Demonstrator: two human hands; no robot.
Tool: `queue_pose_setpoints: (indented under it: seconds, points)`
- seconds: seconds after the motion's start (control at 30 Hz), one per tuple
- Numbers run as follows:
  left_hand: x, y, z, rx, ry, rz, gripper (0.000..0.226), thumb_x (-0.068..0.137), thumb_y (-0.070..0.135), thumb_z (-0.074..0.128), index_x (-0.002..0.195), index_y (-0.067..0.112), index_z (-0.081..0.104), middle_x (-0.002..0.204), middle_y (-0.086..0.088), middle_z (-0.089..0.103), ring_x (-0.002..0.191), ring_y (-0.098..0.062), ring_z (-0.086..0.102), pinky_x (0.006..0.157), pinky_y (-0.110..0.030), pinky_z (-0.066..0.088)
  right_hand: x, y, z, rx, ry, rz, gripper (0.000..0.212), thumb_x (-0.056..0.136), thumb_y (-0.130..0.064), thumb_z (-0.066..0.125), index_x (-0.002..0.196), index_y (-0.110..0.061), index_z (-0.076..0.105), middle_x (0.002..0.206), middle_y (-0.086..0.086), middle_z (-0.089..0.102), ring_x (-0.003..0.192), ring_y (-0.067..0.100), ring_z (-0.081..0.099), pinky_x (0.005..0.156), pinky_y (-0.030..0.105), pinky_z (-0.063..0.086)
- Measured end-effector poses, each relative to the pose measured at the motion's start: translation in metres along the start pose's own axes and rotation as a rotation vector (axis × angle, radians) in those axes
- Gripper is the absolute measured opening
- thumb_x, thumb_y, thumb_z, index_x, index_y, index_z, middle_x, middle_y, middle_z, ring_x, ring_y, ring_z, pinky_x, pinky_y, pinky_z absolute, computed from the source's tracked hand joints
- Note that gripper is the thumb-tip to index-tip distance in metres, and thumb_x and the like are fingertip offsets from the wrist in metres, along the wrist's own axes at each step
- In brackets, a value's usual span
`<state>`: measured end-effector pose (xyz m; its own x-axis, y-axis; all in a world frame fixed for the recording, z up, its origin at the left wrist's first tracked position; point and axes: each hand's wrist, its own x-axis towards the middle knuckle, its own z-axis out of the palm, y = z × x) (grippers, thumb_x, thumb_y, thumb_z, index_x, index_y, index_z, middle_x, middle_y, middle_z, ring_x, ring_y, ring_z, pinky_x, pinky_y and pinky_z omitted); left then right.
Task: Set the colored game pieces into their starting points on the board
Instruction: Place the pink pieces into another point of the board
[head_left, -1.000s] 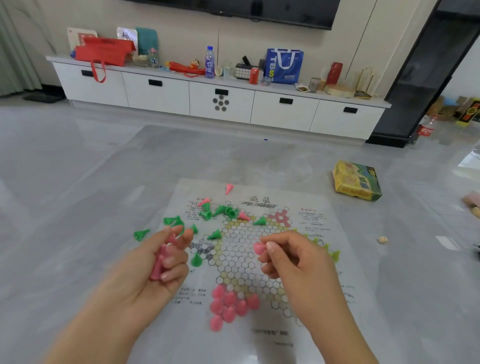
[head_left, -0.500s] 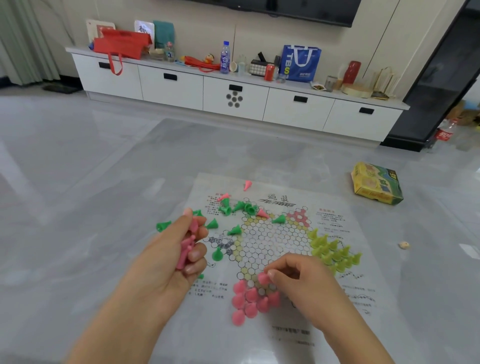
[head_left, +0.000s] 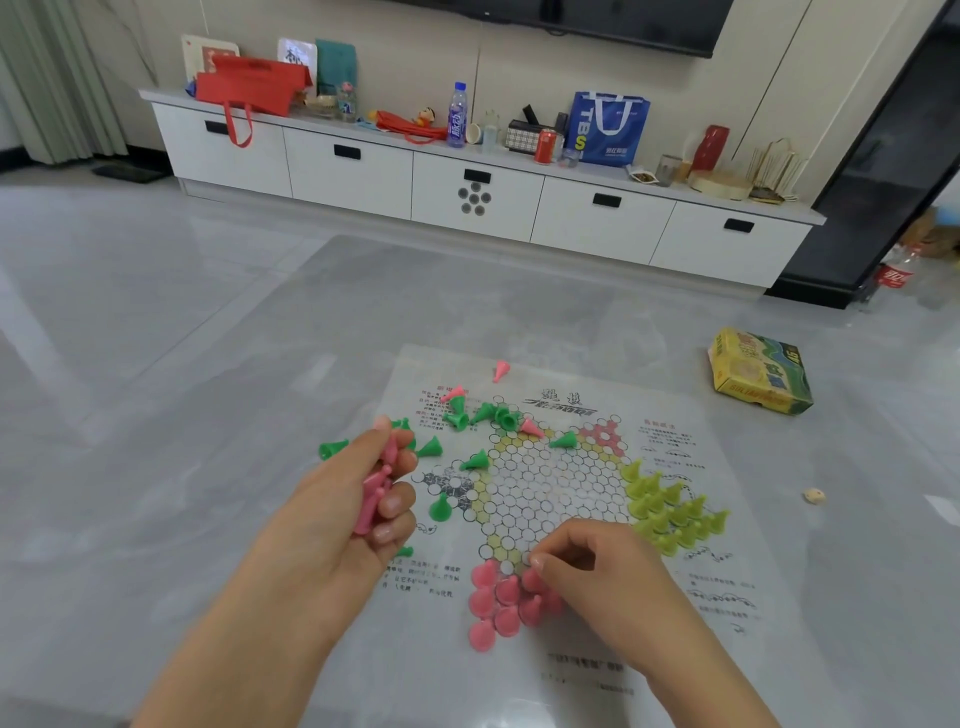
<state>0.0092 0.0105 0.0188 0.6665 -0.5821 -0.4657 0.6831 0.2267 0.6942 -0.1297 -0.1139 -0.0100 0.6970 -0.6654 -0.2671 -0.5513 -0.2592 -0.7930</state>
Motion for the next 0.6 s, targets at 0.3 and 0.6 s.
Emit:
queue_pose_setpoints:
  seconds: [0.3,0.6]
  points:
    - [-0.0006,0.0040,-0.0010,-0.025,0.008,0.008,0.017,0.086,0.023,0.053,0.078,0.009,0.056,0.050,0.004,0.052,0.031,-0.005,0.032,0.027,-0.012,0.024,-0.0005,0.0004,-0.0001,-0.022,-0.024,0.002,0.014,0.081,-0.012,0.062,0.070,-0.016,0.069,0.072,-0.002,0.073,0.072,0.015,0.068,0.077,0.030,0.054]
    - [-0.0008,0.0045,-0.0032,-0.015,0.004,0.008,0.016,0.085,0.023,0.054,0.079,0.009,0.057,0.051,0.004,0.054,0.032,-0.004,0.033,0.027,-0.014,0.026,-0.0011,0.0006,0.0007,-0.025,-0.017,-0.015,0.015,0.081,-0.011,0.061,0.070,-0.017,0.069,0.074,-0.003,0.072,0.075,0.013,0.067,0.081,0.034,0.053]
